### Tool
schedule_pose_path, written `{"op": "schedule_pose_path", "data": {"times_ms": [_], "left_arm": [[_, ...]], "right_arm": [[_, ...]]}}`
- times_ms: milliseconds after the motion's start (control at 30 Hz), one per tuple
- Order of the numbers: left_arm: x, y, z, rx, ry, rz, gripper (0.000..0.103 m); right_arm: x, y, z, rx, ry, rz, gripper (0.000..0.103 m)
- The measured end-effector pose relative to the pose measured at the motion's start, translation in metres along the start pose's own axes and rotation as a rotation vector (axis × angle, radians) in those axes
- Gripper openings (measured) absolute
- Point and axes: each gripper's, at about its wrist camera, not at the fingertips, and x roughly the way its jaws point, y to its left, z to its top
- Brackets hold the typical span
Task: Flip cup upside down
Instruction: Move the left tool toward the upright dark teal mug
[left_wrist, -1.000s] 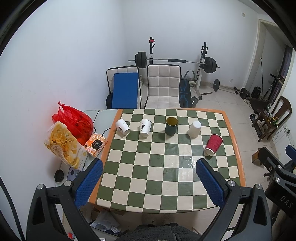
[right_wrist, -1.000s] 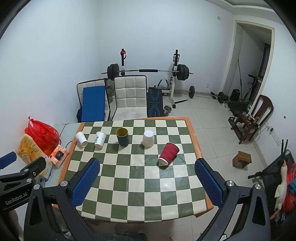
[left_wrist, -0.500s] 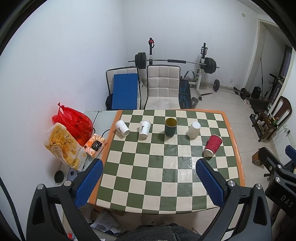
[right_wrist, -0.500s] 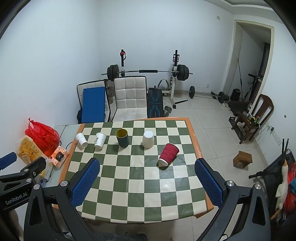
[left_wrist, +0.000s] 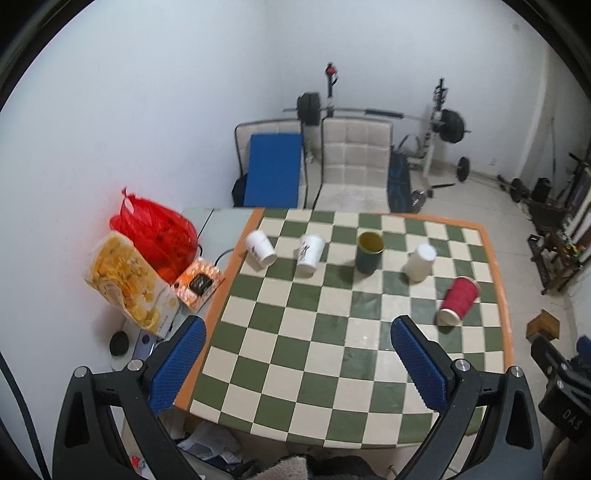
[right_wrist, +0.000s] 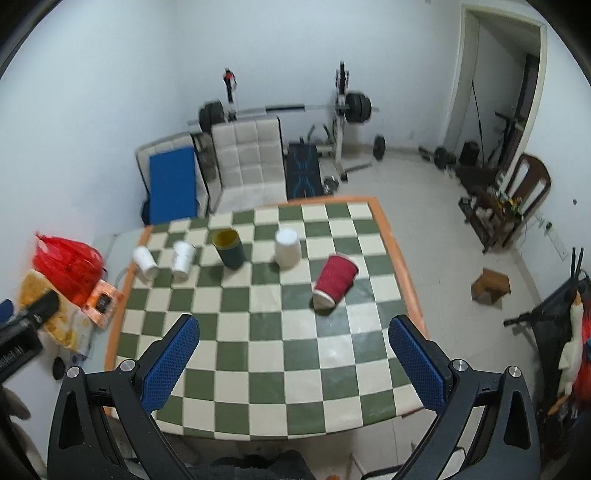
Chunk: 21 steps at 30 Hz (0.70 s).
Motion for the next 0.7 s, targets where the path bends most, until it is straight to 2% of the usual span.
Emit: {"op": "schedule_pose_path", "data": {"times_ms": [200,233,333,533,700], "left_arm": [[0.07,-0.014,-0.006,0.011,0.033,0.047,0.103],[0.082,-0.018,-0.006,0.02,0.05,0.05,0.103],[0.115,-0.023,-0.005,0.042,0.088,0.054,0.103],[0.178,-0.04,0.005,0.096,0.142,0.034,0.103],[0.232,-0.047,0.022,0.122,0.189,-0.001,0.103]], "right_arm": [[0.098,-0.001,-0.002,-0.005,0.086,0.007,0.103],[0.109,-0.017,-0.013,-0.007,0.084,0.003,0.103],[0.156,-0.019,-0.011,0.004,0.127,0.0,0.103],[0.235,-0.016,-0.001,0.03,0.199,-0.017,0.103],[0.284,-0.011,0.006,0.056,0.258,-0.042,0.103]]}}
